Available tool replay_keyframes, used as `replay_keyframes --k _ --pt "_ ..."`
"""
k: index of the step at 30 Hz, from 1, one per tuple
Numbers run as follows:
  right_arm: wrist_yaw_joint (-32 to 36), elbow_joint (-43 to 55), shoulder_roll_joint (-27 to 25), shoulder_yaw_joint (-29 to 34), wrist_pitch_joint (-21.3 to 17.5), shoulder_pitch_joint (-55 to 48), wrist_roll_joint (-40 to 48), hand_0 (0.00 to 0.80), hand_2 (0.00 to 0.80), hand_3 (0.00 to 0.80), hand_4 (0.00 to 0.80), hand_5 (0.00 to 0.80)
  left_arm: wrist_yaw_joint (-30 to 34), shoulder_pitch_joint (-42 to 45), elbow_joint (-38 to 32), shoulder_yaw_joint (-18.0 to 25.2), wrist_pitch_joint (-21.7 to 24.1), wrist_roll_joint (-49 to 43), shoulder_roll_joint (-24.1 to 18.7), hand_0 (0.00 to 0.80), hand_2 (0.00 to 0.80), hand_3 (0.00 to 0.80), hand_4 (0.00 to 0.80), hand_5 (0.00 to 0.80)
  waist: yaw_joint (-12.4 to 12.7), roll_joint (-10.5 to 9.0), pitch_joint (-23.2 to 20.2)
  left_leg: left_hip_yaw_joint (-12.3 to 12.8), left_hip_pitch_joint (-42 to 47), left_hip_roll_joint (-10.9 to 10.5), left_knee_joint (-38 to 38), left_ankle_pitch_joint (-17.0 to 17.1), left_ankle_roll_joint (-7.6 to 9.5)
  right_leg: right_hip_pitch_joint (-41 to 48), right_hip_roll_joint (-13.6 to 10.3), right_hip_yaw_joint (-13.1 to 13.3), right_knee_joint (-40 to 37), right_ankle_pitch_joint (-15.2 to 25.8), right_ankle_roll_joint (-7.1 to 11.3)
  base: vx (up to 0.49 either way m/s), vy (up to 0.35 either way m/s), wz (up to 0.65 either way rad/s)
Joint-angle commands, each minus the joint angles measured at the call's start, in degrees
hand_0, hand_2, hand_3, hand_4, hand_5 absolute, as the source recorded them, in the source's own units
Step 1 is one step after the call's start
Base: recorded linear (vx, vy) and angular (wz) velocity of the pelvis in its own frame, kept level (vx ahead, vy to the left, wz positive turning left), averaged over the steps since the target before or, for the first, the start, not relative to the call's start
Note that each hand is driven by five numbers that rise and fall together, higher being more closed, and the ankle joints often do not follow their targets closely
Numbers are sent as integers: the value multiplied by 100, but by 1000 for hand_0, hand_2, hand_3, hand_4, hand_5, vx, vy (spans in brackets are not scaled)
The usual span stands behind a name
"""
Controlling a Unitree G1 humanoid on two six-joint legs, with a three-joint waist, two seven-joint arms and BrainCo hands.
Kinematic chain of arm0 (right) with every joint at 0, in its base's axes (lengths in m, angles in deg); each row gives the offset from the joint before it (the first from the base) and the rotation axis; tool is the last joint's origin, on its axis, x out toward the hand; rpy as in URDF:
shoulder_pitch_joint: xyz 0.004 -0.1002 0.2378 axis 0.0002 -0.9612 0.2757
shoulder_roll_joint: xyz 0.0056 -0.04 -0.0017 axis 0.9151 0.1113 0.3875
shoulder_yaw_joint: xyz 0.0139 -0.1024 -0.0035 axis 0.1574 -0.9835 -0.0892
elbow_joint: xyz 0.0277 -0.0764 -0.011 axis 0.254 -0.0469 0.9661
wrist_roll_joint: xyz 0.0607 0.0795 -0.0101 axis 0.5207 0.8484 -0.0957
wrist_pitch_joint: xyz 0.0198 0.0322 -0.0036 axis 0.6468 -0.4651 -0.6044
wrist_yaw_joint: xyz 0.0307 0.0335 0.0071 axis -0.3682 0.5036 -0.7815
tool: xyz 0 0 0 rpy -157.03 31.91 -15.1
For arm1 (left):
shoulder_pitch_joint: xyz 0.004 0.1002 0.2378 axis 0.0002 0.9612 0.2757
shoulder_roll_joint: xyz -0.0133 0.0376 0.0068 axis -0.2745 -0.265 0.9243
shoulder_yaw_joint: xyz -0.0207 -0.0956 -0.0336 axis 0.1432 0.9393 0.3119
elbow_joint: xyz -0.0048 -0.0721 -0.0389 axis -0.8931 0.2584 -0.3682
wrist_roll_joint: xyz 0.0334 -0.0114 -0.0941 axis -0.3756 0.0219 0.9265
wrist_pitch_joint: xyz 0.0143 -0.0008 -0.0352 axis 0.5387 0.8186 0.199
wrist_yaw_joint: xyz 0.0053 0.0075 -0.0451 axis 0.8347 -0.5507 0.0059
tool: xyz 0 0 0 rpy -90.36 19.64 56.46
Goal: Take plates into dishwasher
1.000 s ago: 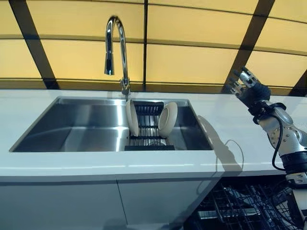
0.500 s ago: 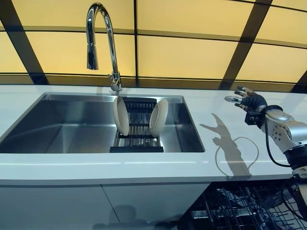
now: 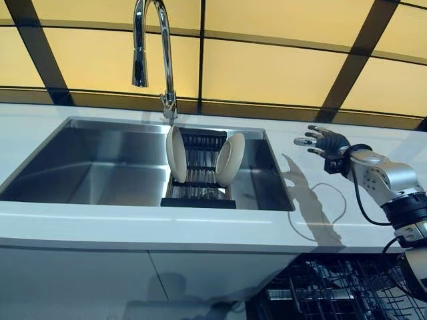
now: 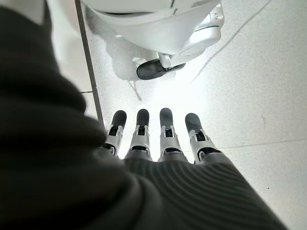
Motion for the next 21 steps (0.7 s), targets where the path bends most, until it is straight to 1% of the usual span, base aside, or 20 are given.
replay_keyframes --k 1,7,10,14,17,21 --pt "-137 77 33 -215 -92 842 158 0 0 0 0 0 -58 -154 344 -119 62 -182 -130 0 0 0 0 0 148 -33 -64 98 -131 -268 7 -322 257 69 107 -159 43 -308 300 0 0 0" --pt "-113 196 128 -321 57 845 167 0 0 0 0 0 -173 -148 331 -117 102 -149 -111 0 0 0 0 0 170 -60 -77 90 -124 -265 7 -323 249 88 97 -169 37 -316 308 0 0 0" --pt "-216 204 216 -387 179 901 250 0 0 0 0 0 -203 -123 326 -133 89 -154 -102 0 0 0 0 0 196 -74 -61 81 -126 -259 7 -316 242 96 98 -174 27 -312 308 0 0 0" --pt "-292 156 322 -460 208 931 349 0 0 0 0 0 -201 -115 343 -150 74 -129 -109 0 0 0 0 0 219 -78 -23 76 -143 -256 7 -300 229 102 101 -184 15 -308 303 0 0 0" --pt "-331 169 386 -496 260 946 356 0 0 0 0 0 -204 -112 343 -177 -30 -150 -102 0 0 0 0 0 233 -79 0 67 -157 -258 7 -292 227 95 99 -203 12 -305 304 -1 9 2" --pt "-370 133 479 -571 308 1012 365 0 0 0 0 0 -195 -101 354 -176 22 -127 -109 0 0 0 0 0 259 -79 27 65 -180 -254 7 -282 217 83 98 -218 4 -306 304 3 16 6"
